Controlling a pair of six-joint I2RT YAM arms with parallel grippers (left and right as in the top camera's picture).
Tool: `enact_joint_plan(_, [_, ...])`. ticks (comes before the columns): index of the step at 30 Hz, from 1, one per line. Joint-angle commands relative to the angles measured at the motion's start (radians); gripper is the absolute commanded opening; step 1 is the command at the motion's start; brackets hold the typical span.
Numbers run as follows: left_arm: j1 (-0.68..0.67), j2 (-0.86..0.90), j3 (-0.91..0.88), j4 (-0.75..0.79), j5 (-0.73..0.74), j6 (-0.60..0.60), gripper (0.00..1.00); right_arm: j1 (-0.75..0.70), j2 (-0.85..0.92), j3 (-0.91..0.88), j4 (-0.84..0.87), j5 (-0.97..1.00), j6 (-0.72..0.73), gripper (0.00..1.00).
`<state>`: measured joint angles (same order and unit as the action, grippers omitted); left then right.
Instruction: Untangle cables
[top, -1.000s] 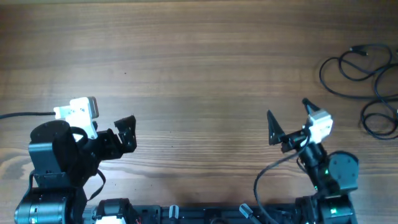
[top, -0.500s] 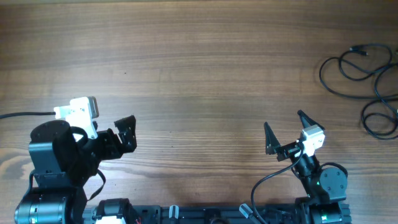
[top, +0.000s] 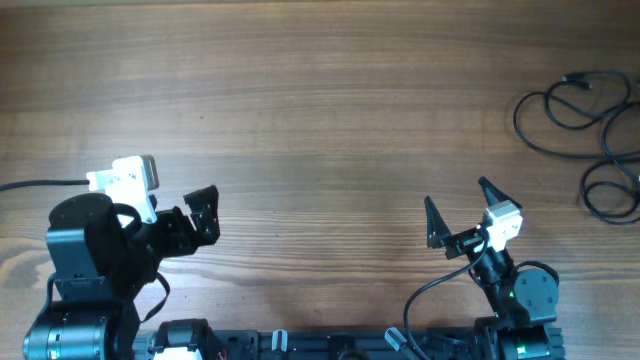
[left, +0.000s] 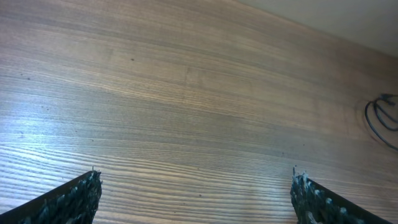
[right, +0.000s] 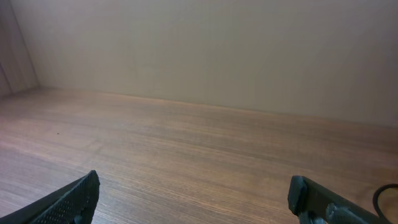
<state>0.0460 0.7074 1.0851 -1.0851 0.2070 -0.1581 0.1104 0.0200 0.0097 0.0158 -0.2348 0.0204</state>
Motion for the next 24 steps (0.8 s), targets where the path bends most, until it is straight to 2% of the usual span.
enact_joint_plan(1, [0.001, -0.010, -0.005, 0.002, -0.003, 0.017, 1.00, 0.000, -0.015, -0.005, 0.002, 0.009, -0.013, 1.00])
enact_joint_plan(9, [0.107, -0.159, -0.013, -0.031, 0.006, 0.016, 1.00, 0.000, -0.015, -0.005, 0.002, 0.009, -0.013, 1.00])
enact_joint_plan(13, [0.122, -0.329, -0.204, 0.177, 0.013, 0.015, 1.00, 0.000, -0.015, -0.005, 0.002, 0.009, -0.013, 1.00])
enact_joint_plan(18, [0.122, -0.503, -0.557, 0.559, 0.117, 0.012, 1.00, 0.000, -0.015, -0.005, 0.002, 0.009, -0.013, 1.00])
enact_joint_plan(22, [0.122, -0.590, -0.774, 0.769, 0.123, -0.069, 1.00, 0.000, -0.015, -0.005, 0.002, 0.009, -0.014, 1.00])
enact_joint_plan(24, [0.122, -0.656, -0.864, 0.809, 0.130, -0.090, 1.00, 0.000, -0.015, -0.005, 0.002, 0.009, -0.013, 1.00])
